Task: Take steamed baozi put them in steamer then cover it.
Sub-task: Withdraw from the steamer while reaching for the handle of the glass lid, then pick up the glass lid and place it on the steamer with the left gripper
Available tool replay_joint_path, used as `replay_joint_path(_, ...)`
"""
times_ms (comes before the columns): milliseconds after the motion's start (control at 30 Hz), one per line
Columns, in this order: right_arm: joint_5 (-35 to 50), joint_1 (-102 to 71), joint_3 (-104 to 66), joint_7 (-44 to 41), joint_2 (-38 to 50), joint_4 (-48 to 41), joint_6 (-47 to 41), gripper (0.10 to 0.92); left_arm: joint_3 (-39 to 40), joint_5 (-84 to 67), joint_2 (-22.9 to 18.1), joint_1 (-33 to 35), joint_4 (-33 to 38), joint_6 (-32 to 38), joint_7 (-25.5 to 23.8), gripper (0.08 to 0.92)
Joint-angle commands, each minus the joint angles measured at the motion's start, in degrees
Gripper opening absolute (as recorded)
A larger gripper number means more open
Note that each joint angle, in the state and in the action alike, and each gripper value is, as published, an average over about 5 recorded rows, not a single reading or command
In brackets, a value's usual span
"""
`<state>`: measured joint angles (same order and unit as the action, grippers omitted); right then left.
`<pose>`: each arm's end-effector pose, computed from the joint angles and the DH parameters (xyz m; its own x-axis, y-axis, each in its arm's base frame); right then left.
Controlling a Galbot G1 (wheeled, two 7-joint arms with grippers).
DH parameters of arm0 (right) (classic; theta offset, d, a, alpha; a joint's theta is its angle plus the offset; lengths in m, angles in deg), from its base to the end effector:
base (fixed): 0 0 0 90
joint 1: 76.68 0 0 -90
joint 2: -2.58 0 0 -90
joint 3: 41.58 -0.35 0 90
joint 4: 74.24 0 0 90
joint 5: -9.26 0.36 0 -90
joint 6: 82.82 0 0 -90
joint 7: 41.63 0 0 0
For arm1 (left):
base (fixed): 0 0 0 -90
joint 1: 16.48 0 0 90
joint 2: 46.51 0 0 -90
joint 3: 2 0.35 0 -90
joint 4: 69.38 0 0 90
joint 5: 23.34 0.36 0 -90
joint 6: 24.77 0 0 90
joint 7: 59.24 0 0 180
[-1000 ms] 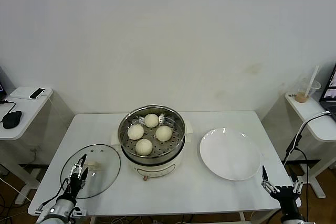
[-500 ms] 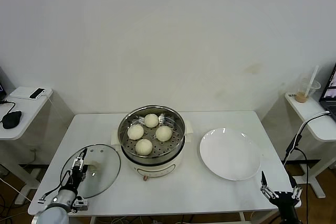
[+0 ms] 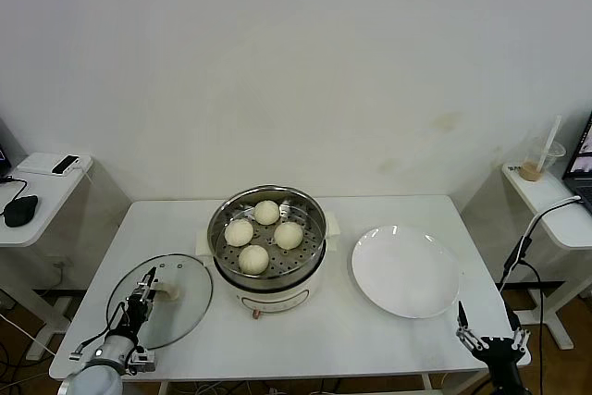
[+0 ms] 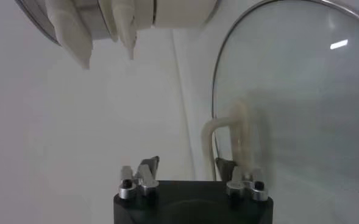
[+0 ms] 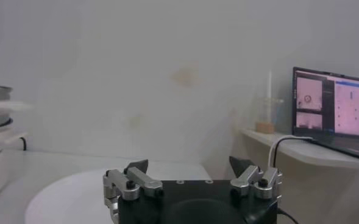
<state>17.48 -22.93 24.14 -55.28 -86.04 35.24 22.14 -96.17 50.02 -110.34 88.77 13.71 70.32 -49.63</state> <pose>0.1155 -0.1451 -0.3656 -0.9914 0.1311 0.0049 0.1294 0.9835 -0.1266 0.2541 0.1968 -0.4233 -0.9818 -0.0040 0.1900 0.1882 -0.1585 0.9692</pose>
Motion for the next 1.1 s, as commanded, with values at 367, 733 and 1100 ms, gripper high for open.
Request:
replay_joint_path(367,-0.06,0.08,0.51,-0.28,0.63,-0.09,0.26,0.823,-0.4,-2.82,-1.14,0.17,0.17,1.58,2.46,0.161)
replay_joint_path(733,-0.18,0.28,1.29,-0.46,1.64,-0.04,0.11,0.823,-3.58,-6.93,-3.27,5.87,8.51,-3.53,7.32,0.131)
replay_joint_path(1100,-0.38,0.67,2.64,-0.75,2.95,0.21,-0.12,0.823,-7.81,-4.25,-3.94,10.48,22.17,-12.66,-0.47,0.131)
